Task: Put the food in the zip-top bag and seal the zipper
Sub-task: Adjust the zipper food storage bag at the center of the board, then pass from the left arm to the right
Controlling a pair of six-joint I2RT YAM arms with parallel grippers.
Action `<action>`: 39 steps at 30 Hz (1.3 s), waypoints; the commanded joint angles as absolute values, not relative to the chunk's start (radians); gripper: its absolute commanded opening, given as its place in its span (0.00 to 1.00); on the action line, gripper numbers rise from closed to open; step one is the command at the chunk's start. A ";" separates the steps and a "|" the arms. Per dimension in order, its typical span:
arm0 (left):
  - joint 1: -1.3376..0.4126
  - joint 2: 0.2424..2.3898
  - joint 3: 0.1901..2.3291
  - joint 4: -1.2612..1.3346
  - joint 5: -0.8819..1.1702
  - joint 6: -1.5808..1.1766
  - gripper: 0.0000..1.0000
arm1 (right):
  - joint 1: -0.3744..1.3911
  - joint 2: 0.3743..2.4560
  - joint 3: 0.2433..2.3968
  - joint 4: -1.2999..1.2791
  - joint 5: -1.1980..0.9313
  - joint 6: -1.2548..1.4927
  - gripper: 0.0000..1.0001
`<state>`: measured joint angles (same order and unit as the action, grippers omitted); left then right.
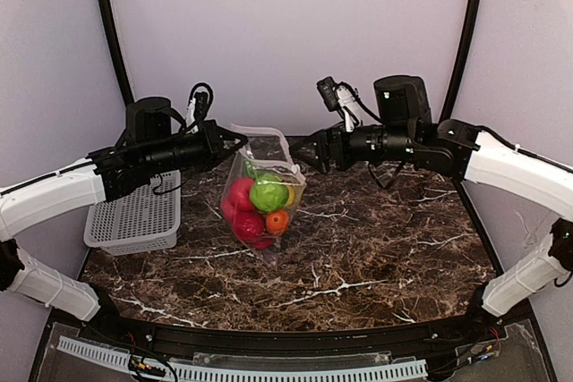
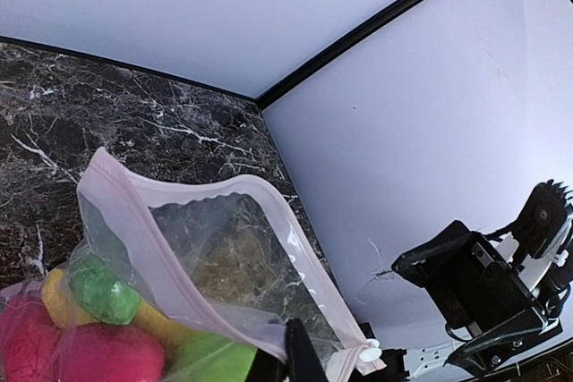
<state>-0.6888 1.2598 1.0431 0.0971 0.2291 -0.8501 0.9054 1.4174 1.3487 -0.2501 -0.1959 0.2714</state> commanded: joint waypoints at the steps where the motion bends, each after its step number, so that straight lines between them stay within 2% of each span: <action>1: -0.681 1.231 1.031 0.124 0.183 -0.840 0.01 | 0.925 1.318 1.265 -0.273 -0.119 0.310 0.76; 8: -0.680 1.220 1.025 0.103 0.169 -0.832 0.01 | 0.955 1.289 1.169 -0.269 -0.085 0.375 0.63; 14: -0.681 1.204 1.018 0.088 0.159 -0.827 0.01 | 1.006 1.356 1.231 -0.287 -0.038 0.359 0.50; 19: -0.681 1.204 1.021 0.075 0.164 -0.823 0.01 | 1.015 1.390 1.258 -0.283 -0.035 0.346 0.45; 22: -0.680 1.204 1.026 0.067 0.162 -0.818 0.01 | 1.015 1.397 1.265 -0.271 -0.029 0.335 0.38; 26: -0.679 1.206 1.031 0.056 0.157 -0.813 0.01 | 1.015 1.410 1.275 -0.265 -0.027 0.327 0.25; 32: -0.680 1.199 1.029 0.042 0.155 -0.806 0.01 | 1.015 1.421 1.289 -0.254 -0.024 0.302 0.00; 39: -0.678 1.125 1.011 -0.026 0.153 -0.722 0.03 | 1.015 1.429 1.329 -0.209 -0.074 0.231 0.00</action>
<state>-0.6827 1.2102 1.0279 0.0391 0.1627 -0.8051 1.0080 1.4162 1.2762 -0.2829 -0.0437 0.2886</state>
